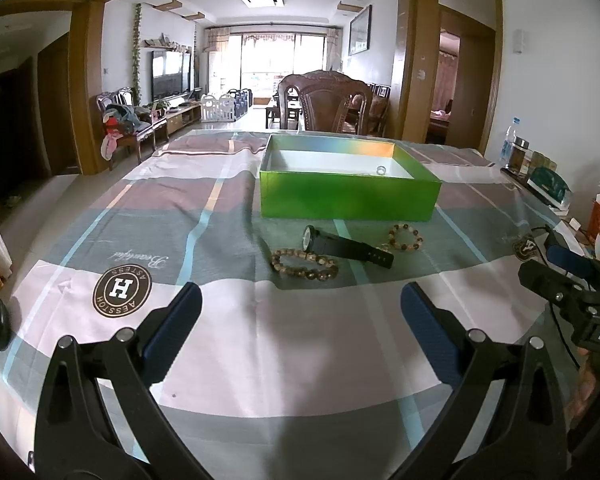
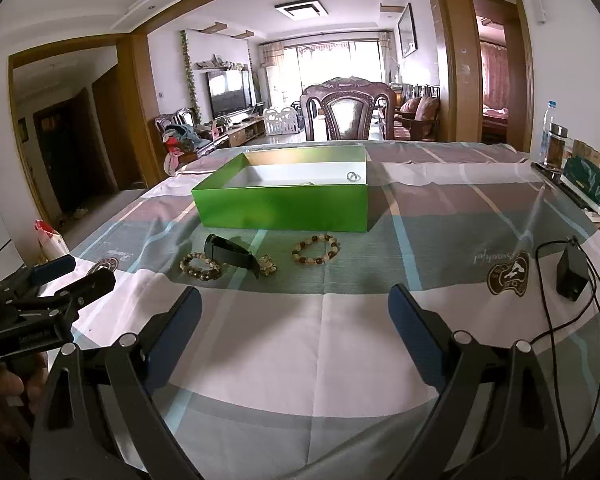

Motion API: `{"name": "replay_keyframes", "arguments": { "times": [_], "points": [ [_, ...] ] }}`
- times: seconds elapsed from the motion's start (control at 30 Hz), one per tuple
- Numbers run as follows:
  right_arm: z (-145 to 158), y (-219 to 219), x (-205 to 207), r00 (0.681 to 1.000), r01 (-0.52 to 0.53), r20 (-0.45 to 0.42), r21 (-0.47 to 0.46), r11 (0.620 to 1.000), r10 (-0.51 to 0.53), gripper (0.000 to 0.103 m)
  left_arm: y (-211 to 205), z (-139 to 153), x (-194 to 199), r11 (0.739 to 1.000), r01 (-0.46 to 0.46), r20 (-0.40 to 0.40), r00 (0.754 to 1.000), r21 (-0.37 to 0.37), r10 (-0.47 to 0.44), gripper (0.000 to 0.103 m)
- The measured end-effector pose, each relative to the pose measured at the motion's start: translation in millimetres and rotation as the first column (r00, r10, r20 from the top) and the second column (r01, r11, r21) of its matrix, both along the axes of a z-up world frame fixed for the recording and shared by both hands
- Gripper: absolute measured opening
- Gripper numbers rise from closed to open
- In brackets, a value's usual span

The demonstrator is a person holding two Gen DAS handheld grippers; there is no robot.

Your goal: Organize jewelry

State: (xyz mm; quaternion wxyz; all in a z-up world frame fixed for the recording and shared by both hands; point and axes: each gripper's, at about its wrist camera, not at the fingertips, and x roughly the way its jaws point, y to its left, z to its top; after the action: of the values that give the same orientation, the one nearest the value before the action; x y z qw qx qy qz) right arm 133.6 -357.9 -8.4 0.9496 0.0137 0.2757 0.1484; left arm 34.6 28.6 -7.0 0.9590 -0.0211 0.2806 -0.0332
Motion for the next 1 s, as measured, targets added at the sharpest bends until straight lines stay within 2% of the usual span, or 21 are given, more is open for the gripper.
{"name": "replay_keyframes", "arguments": {
  "times": [0.67, 1.0],
  "points": [
    [-9, -4, 4, 1.0, 0.004, -0.014, 0.008, 1.0, -0.004, 0.092, -7, -7, 3, 1.0, 0.017, -0.024, 1.0, -0.004, -0.017, 0.099],
    [-19, -8, 18, 0.999, 0.009, -0.038, -0.001, 1.0, -0.009, 0.092, -8, -11, 30, 0.999, 0.033, -0.047, 0.998, -0.003, -0.033, 0.097]
  ]
}}
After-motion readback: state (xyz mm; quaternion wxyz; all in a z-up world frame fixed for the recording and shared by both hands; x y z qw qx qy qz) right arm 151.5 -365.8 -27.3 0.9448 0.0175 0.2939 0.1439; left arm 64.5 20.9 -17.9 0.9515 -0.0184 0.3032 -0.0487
